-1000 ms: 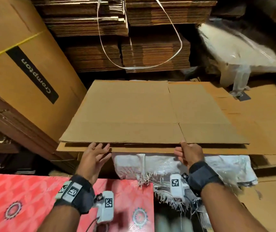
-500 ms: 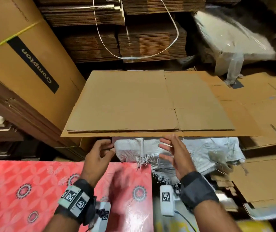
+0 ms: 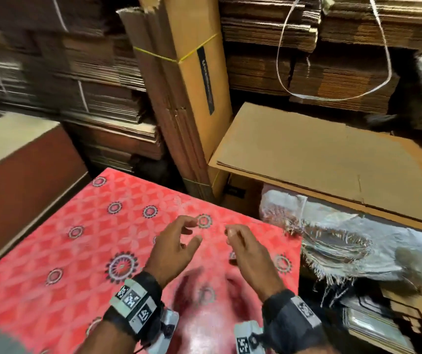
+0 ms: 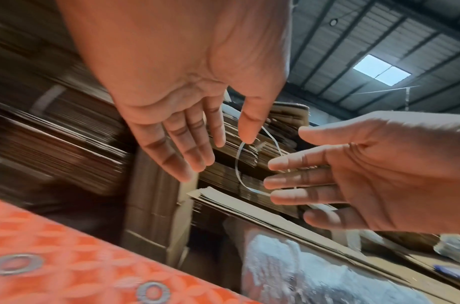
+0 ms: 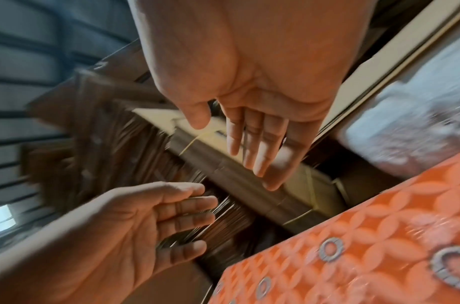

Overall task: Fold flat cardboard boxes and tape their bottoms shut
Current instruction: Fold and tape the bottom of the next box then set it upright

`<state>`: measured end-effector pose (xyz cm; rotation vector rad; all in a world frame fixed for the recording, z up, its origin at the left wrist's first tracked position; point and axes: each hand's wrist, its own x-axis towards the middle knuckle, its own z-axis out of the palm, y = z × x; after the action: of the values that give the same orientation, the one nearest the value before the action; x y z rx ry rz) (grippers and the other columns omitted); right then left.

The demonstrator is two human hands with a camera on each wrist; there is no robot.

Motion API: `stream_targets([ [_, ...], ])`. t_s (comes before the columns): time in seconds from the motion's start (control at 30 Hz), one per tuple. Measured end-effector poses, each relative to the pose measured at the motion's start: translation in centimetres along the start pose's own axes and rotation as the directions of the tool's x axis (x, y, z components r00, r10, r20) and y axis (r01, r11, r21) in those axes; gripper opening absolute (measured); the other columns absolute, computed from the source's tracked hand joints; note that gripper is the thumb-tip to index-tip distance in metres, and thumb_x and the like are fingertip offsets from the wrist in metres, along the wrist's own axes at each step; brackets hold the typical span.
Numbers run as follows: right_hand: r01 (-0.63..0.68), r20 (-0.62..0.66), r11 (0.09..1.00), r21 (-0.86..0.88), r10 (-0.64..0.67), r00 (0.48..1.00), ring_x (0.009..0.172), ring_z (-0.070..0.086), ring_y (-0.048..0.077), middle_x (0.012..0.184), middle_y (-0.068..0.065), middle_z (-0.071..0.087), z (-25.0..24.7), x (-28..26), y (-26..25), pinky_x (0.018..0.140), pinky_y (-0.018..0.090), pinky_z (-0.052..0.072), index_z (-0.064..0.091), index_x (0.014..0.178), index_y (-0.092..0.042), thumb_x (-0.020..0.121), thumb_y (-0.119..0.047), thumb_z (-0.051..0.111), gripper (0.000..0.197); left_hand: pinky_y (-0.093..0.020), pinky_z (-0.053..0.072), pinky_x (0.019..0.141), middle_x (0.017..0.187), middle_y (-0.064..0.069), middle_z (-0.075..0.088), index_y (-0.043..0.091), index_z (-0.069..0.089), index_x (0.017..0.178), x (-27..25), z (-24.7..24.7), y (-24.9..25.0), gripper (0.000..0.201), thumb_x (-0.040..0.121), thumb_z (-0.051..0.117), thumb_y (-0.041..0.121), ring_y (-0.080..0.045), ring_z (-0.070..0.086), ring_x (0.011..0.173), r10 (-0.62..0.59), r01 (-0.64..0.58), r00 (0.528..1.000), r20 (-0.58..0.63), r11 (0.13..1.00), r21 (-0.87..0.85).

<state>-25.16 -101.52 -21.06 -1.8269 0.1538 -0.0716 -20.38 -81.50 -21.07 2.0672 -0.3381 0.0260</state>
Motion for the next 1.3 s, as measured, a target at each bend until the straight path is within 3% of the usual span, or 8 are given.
stream_targets([
  [0.1, 0.1, 0.092, 0.991, -0.092, -0.092, 0.991, 0.105, 0.061, -0.001, 0.109, -0.023, 0.067, 7.8, -2.4, -2.9, 0.094, 0.043, 0.054, 0.063, 0.118, -0.037, 0.104, -0.042, 0.052, 0.018, -0.021, 0.051, 0.074, 0.115, 0.014, 0.066, 0.025, 0.061, 0.118, -4.8, -7.2, -2.8, 0.034, 0.086, 0.062, 0.038, -0.001, 0.062, 0.104, -0.033, 0.034, 0.996, -0.083, 0.999, 0.016],
  [0.2, 0.287, 0.179, 0.917, -0.276, -0.244, 0.953, 0.124, 0.054, 0.004, 0.131, -0.013, 0.059, 16.7, -5.3, -5.9, 0.107, 0.036, 0.044, 0.056, 0.133, -0.029, 0.103, -0.049, 0.046, 0.038, -0.028, 0.048, 0.093, 0.124, 0.01, 0.063, 0.023, 0.06, 0.128, -10.2, -15.2, -6.7, 0.046, 0.086, 0.054, 0.042, -0.004, 0.057, 0.114, -0.013, 0.037, 0.99, -0.143, 0.985, 0.166],
  [0.33, 0.445, 0.34, 0.771, -0.456, -0.312, 0.887, 0.149, 0.026, 0.013, 0.155, -0.007, 0.039, 29.4, -9.5, -9.6, 0.117, 0.012, 0.007, 0.042, 0.153, -0.022, 0.098, -0.053, 0.038, 0.063, -0.05, 0.045, 0.105, 0.142, -0.001, 0.056, 0.021, 0.051, 0.141, -18.2, -25.6, -12.8, 0.058, 0.089, 0.048, 0.046, -0.026, 0.051, 0.131, -0.028, 0.114, 0.981, -0.19, 0.881, 0.46],
  [0.5, 0.568, 0.483, 0.643, -0.514, -0.33, 0.811, 0.155, 0.017, 0.022, 0.168, 0.003, 0.02, 42.2, -14.1, -13.3, 0.121, 0.044, 0.026, 0.031, 0.159, -0.03, 0.093, -0.063, 0.027, 0.074, -0.056, 0.04, 0.111, 0.161, -0.001, 0.038, 0.026, 0.04, 0.154, -28.0, -36.4, -16.5, 0.07, 0.089, 0.043, 0.052, -0.026, 0.035, 0.149, -0.126, 0.279, 0.949, -0.29, 0.765, 0.581],
  [0.63, 0.63, 0.579, 0.554, -0.545, -0.295, 0.76, 0.157, 0.01, 0.022, 0.171, -0.002, 0.009, 48.6, -15.6, -15.0, 0.119, 0.051, 0.031, 0.022, 0.161, -0.034, 0.093, -0.065, 0.025, 0.075, -0.052, 0.034, 0.114, 0.166, 0.006, 0.026, 0.032, 0.035, 0.157, -31.9, -41.8, -18.5, 0.074, 0.088, 0.032, 0.058, -0.019, 0.023, 0.154, -0.194, 0.375, 0.914, -0.355, 0.737, 0.563],
  [0.77, 0.647, 0.622, 0.5, -0.576, -0.246, 0.743, 0.157, 0.006, 0.02, 0.171, -0.003, 0.004, 52.3, -15.1, -16.4, 0.121, 0.048, 0.026, 0.016, 0.161, -0.036, 0.091, -0.07, 0.016, 0.078, -0.048, 0.031, 0.115, 0.167, 0.011, 0.022, 0.036, 0.031, 0.158, -32.9, -44.7, -20.9, 0.075, 0.088, 0.029, 0.061, -0.014, 0.02, 0.154, -0.22, 0.421, 0.883, -0.415, 0.763, 0.49],
  [0.93, 0.607, 0.594, 0.526, -0.596, -0.219, 0.774, 0.157, 0.002, 0.018, 0.171, -0.005, 0.001, 56.8, -12.2, -17.5, 0.12, 0.048, 0.024, 0.014, 0.162, -0.036, 0.1, -0.06, 0.039, 0.071, -0.043, 0.021, 0.118, 0.169, 0.016, 0.008, 0.041, 0.02, 0.159, -30.8, -49.1, -23.8, 0.073, 0.09, 0.026, 0.062, -0.007, 0.008, 0.155, -0.255, 0.446, 0.88, -0.401, 0.734, 0.512],
  [1.3, 0.553, 0.474, 0.518, -0.652, -0.291, 0.831, 0.156, 0.005, 0.031, 0.17, 0.005, 0.001, 70.7, 0.9, -20.1, 0.116, 0.052, 0.036, 0.012, 0.16, -0.036, 0.094, -0.06, 0.054, 0.081, -0.045, 0.028, 0.114, 0.17, 0.009, 0.007, 0.033, 0.023, 0.16, -18.0, -61.2, -29.3, 0.072, 0.093, 0.039, 0.054, -0.011, 0.02, 0.152, -0.197, 0.362, 0.927, -0.318, 0.687, 0.63],
])
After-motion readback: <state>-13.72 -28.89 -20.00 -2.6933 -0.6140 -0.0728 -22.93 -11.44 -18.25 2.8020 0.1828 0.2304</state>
